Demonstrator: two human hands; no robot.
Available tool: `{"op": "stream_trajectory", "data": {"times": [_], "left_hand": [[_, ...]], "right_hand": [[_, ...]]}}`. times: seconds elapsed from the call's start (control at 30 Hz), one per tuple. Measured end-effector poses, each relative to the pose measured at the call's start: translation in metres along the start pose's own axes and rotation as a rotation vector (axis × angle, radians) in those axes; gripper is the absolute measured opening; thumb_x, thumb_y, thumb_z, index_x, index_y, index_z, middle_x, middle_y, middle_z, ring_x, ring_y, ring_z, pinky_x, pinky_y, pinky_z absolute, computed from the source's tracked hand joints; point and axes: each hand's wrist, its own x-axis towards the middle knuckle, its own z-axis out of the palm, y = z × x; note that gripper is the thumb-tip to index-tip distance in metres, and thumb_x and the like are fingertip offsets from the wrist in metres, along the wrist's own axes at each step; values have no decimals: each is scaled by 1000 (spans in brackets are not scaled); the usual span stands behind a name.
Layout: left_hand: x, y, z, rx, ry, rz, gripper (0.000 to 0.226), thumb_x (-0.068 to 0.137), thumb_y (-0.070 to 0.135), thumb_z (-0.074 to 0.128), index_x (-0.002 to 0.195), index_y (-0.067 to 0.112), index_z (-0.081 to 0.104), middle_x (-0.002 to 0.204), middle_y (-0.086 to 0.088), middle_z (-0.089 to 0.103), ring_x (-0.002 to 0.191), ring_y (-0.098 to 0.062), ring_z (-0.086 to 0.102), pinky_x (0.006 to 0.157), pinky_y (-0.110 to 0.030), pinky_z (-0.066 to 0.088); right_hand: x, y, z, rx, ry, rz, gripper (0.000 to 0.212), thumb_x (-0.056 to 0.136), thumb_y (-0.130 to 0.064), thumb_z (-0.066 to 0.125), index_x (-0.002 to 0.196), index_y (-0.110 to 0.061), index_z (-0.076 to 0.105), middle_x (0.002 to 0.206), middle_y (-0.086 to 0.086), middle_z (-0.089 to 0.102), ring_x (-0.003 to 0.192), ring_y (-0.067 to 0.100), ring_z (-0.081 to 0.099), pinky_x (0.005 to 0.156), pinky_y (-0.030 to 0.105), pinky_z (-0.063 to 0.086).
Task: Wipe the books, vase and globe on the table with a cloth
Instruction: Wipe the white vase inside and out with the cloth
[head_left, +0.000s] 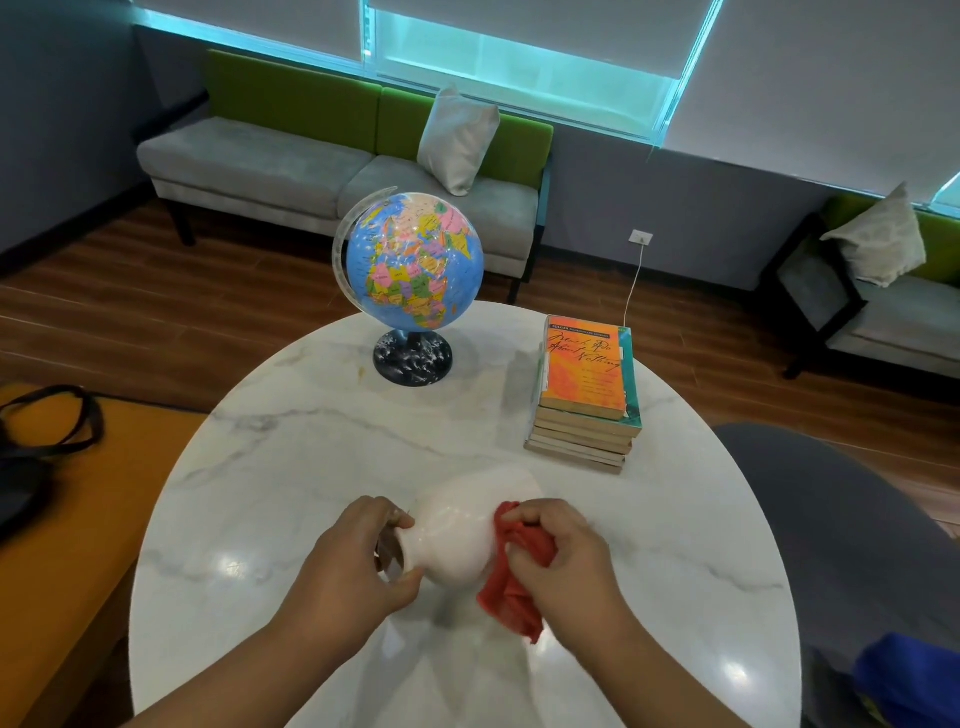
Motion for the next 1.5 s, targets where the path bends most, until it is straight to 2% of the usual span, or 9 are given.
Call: {"op": "stream_trajectory", "data": {"times": [0.13, 0.27, 0.47, 0.63, 0.87, 1.1, 1.23, 1.37, 1.5], "left_hand": [[0, -2, -1, -12, -2, 11, 40, 66, 13, 79, 87, 37, 55, 93, 13, 57, 84, -4, 58, 73, -20, 54], [0, -1, 0, -7, -4, 29, 38, 67, 14, 78, 89, 36, 56, 91, 14, 57, 83, -5, 58, 74, -23, 54], [1, 0, -2, -3, 0, 25, 39, 67, 14, 78, 88, 37, 55, 92, 14, 58, 84, -5, 58, 75, -28, 55], [0, 3, -3, 27, -15, 39, 38, 67, 17, 78, 91, 37, 55, 92, 15, 57, 88, -4, 56, 75, -26, 54], [-1, 5, -8, 54, -28, 43, 38, 67, 16, 78, 93, 34, 57, 90, 16, 55, 85, -2, 57, 74, -26, 54], [-4, 12, -6, 76, -43, 50, 38, 69, 19, 77, 94, 35, 55, 92, 19, 53, 86, -1, 56, 76, -24, 53], [-3, 11, -7, 76, -41, 55, 37, 67, 18, 76, 94, 34, 57, 89, 18, 53, 82, -3, 57, 74, -26, 53], [-3, 14, -6, 36, -31, 30, 42, 68, 18, 77, 98, 39, 56, 96, 18, 56, 89, -1, 57, 74, -19, 52], [-1, 22, -2, -149, 0, -189, 41, 65, 19, 82, 95, 35, 60, 94, 13, 66, 77, 0, 64, 64, -16, 51]], "right_hand": [[4, 7, -3, 60, 13, 38, 42, 77, 3, 65, 79, -38, 70, 100, -12, 65, 94, 2, 62, 75, 12, 51], [26, 18, -18, 65, 128, 227, 37, 82, -1, 63, 85, -38, 70, 100, -10, 67, 95, 7, 63, 91, 37, 54], [16, 1, -8, -84, -48, 22, 40, 81, -6, 65, 92, -44, 68, 106, -19, 63, 103, 1, 58, 93, 19, 46], [44, 0, -26, 25, 51, 262, 35, 85, -2, 58, 84, -37, 66, 95, -8, 67, 88, 7, 62, 79, 23, 54], [43, -11, -23, -74, -152, 135, 34, 82, -4, 61, 90, -35, 71, 98, -16, 66, 94, 5, 62, 84, 18, 52], [50, -15, -19, -321, -61, 140, 25, 83, -11, 60, 95, -30, 71, 97, -9, 65, 96, 10, 59, 77, 16, 44], [27, -35, -3, -235, -206, -56, 33, 77, -8, 64, 88, -39, 69, 99, -18, 61, 98, -1, 56, 89, 13, 43], [40, -22, -17, -133, -156, 58, 35, 79, -4, 63, 85, -38, 69, 101, -14, 65, 92, -5, 58, 78, 2, 42], [48, -7, -28, -212, -59, 198, 30, 81, -6, 60, 90, -34, 68, 102, -9, 63, 95, 5, 58, 86, 22, 51]]}}
